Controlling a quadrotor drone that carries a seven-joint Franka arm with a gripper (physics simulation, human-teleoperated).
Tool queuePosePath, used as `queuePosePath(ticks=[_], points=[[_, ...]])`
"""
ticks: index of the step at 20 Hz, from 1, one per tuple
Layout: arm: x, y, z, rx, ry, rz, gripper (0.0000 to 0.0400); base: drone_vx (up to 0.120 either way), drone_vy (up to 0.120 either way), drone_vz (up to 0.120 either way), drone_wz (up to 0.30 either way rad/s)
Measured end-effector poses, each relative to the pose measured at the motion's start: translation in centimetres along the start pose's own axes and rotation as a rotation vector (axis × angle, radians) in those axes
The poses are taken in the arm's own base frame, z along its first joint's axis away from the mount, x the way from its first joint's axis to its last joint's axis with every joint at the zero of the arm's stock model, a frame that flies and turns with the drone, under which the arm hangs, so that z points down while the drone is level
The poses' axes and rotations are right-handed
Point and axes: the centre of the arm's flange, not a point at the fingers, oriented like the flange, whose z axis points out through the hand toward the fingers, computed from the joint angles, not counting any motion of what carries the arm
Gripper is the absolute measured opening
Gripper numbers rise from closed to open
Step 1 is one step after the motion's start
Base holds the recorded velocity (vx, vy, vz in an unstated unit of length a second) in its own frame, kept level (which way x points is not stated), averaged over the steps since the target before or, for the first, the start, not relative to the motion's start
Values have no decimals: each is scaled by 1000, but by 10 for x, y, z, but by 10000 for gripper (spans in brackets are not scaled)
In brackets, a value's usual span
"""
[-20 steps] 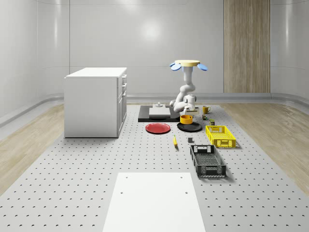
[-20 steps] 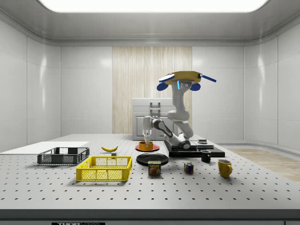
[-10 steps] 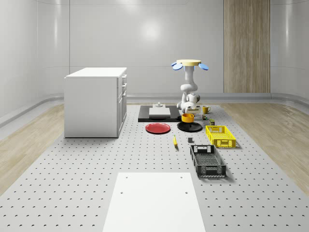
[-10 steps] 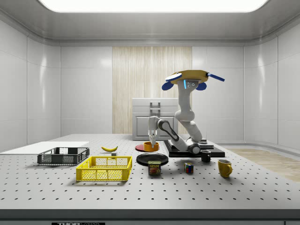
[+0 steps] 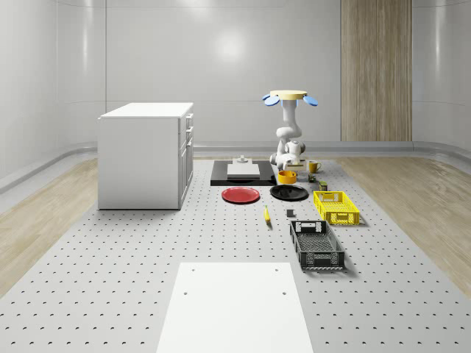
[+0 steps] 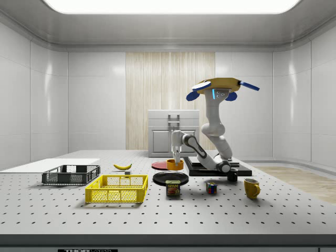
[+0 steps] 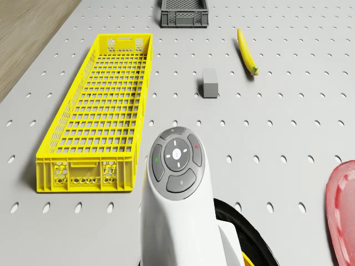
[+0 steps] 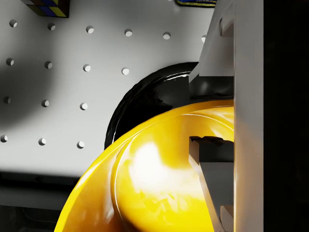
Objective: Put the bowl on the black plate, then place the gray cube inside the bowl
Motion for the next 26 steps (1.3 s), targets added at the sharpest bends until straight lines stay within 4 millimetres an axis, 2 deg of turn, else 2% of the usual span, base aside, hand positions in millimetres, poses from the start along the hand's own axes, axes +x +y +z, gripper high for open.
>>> queuePosePath(ticks=[13, 21, 26], points=[[0, -1, 48, 0, 0, -45, 107, 0, 0, 0, 0], [-20, -25, 56, 0, -1, 37, 100, 0, 0, 0, 0], [-17, -38, 58, 0, 0, 49, 106, 0, 0, 0, 0]])
